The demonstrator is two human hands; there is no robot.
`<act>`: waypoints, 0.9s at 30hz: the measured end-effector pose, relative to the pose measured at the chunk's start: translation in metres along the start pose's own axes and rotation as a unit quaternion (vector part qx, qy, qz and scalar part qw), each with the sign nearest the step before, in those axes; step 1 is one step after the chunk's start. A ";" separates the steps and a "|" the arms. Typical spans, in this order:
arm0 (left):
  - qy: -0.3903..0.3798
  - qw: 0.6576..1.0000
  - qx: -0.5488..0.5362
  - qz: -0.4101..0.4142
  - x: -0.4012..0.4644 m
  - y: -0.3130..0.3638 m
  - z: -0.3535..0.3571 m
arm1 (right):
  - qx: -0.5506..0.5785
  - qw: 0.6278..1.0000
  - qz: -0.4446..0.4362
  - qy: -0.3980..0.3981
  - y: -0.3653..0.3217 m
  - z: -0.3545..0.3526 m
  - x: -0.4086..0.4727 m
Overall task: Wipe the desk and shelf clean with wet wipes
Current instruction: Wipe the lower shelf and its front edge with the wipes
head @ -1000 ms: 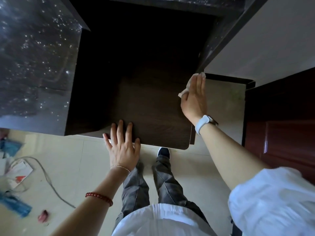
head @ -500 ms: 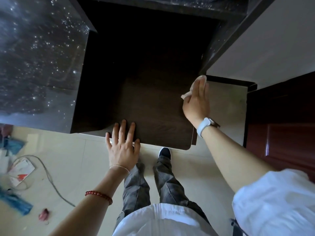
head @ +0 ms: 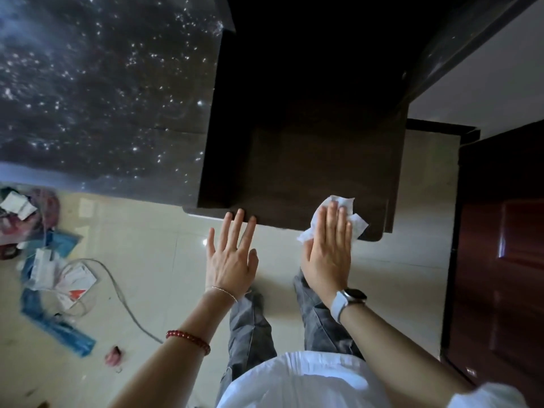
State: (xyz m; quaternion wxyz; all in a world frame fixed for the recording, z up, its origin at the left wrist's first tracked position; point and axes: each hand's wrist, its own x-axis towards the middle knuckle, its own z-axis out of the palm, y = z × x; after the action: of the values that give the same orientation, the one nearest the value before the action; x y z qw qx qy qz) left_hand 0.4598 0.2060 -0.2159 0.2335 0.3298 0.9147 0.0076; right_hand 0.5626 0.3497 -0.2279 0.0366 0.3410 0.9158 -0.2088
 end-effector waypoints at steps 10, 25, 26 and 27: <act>0.023 0.998 0.000 0.061 -0.001 -0.103 -0.012 | 0.049 0.995 -0.082 0.009 -0.126 0.045 0.002; 0.016 0.993 -0.104 -0.047 -0.029 -0.181 -0.019 | 0.065 0.992 0.094 0.052 -0.198 0.069 -0.008; 0.021 0.993 -0.107 -0.047 -0.028 -0.182 -0.020 | 0.061 0.993 0.086 0.044 -0.201 0.071 -0.010; 0.026 0.993 -0.109 -0.045 -0.028 -0.182 -0.021 | 0.057 0.995 0.078 0.035 -0.204 0.073 -0.012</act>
State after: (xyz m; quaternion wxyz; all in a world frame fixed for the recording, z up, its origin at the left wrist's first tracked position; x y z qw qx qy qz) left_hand 0.3599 0.0495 -0.2157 0.2438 0.2602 0.9283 0.1052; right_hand 0.4359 0.1743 -0.2186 0.0011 0.4204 0.8736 -0.2450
